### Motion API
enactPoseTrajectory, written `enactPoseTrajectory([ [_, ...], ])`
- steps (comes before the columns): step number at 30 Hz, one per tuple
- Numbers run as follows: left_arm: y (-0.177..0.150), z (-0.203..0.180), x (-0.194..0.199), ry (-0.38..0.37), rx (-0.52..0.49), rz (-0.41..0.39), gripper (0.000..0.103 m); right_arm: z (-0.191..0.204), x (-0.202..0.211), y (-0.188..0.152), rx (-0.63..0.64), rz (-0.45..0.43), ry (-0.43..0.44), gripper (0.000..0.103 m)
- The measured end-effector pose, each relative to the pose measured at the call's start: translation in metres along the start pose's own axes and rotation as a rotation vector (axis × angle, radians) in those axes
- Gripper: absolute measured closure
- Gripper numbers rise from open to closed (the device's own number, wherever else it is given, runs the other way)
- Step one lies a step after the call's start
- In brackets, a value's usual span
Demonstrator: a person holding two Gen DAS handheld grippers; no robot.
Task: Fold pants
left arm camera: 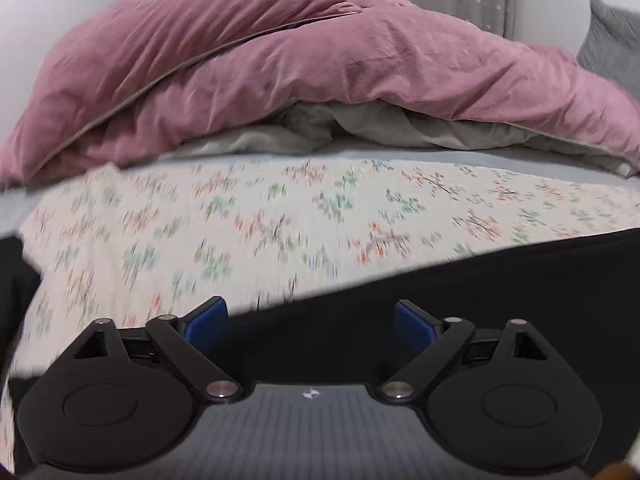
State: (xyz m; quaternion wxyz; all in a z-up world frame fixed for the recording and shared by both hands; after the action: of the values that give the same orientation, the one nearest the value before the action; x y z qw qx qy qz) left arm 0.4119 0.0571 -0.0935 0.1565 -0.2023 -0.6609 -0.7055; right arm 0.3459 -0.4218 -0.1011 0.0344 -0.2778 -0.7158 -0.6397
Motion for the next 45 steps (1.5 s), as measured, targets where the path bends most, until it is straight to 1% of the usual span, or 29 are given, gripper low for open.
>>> enactPoseTrajectory([
  [3, -0.012, 0.008, 0.028, 0.009, 0.042, 0.057, 0.000, 0.026, 0.024, 0.017, 0.000, -0.005, 0.098, 0.017],
  [5, -0.020, 0.015, 0.046, 0.014, 0.053, 0.079, 0.000, 0.044, 0.040, 0.026, -0.002, -0.004, 0.148, 0.014],
  [8, -0.029, 0.034, 0.067, 0.059, 0.110, 0.112, 0.000, 0.076, 0.062, 0.036, -0.033, 0.009, 0.236, 0.009],
  [12, -0.039, 0.063, 0.089, 0.105, 0.194, 0.142, 0.000, 0.122, 0.086, 0.044, -0.070, 0.040, 0.328, 0.008],
  [15, -0.047, 0.083, 0.099, 0.138, 0.245, 0.136, 0.000, 0.160, 0.098, 0.050, -0.077, 0.060, 0.381, 0.008],
  [17, -0.053, 0.096, 0.099, 0.177, 0.263, 0.134, 0.000, 0.185, 0.102, 0.053, -0.071, 0.066, 0.407, 0.008],
  [19, -0.060, 0.108, 0.094, 0.220, 0.292, 0.160, 0.000, 0.216, 0.105, 0.056, -0.047, 0.082, 0.454, 0.008],
  [20, -0.062, 0.113, 0.092, 0.231, 0.317, 0.171, 0.000, 0.233, 0.106, 0.057, -0.028, 0.089, 0.478, 0.008],
  [23, -0.065, 0.121, 0.086, 0.207, 0.357, 0.189, 0.000, 0.285, 0.110, 0.060, 0.063, 0.091, 0.545, 0.008],
  [24, -0.066, 0.124, 0.085, 0.210, 0.372, 0.185, 0.000, 0.303, 0.112, 0.060, 0.100, 0.086, 0.572, 0.008],
  [26, -0.069, 0.126, 0.084, 0.214, 0.384, 0.177, 0.000, 0.338, 0.114, 0.060, 0.173, 0.074, 0.620, 0.008],
  [28, -0.073, 0.127, 0.082, 0.205, 0.388, 0.190, 0.000, 0.372, 0.114, 0.058, 0.249, 0.067, 0.668, 0.008],
  [30, -0.078, 0.130, 0.080, 0.187, 0.404, 0.203, 0.000, 0.403, 0.113, 0.057, 0.322, 0.069, 0.702, 0.008],
  [33, -0.083, 0.134, 0.082, 0.176, 0.415, 0.193, 0.000, 0.441, 0.104, 0.052, 0.407, 0.062, 0.718, 0.008],
  [36, -0.086, 0.135, 0.081, 0.169, 0.423, 0.188, 0.000, 0.464, 0.095, 0.048, 0.447, 0.039, 0.720, 0.008],
  [39, -0.088, 0.132, 0.079, 0.162, 0.396, 0.193, 0.000, 0.489, 0.082, 0.042, 0.513, 0.034, 0.749, 0.008],
  [41, -0.089, 0.132, 0.078, 0.159, 0.393, 0.197, 0.000, 0.501, 0.073, 0.038, 0.554, 0.055, 0.757, 0.008],
  [43, -0.090, 0.132, 0.077, 0.157, 0.393, 0.199, 0.000, 0.510, 0.063, 0.033, 0.588, 0.096, 0.764, 0.008],
  [45, -0.091, 0.131, 0.076, 0.158, 0.390, 0.201, 0.000, 0.518, 0.052, 0.023, 0.653, 0.143, 0.748, 0.008],
])
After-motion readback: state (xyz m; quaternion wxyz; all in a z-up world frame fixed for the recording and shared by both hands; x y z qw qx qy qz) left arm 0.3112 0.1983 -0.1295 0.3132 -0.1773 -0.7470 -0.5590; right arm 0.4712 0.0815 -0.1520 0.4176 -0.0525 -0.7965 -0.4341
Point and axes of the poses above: each gripper's, at about its wrist camera, not at the fingertips, and x roughly against the way its jaws point, z to its left, y to its top, the point moved 4 cm from there along -x, roughly the way its jaws point, and after that the axes turned 14 degrees about -z, right-handed, at the moved point
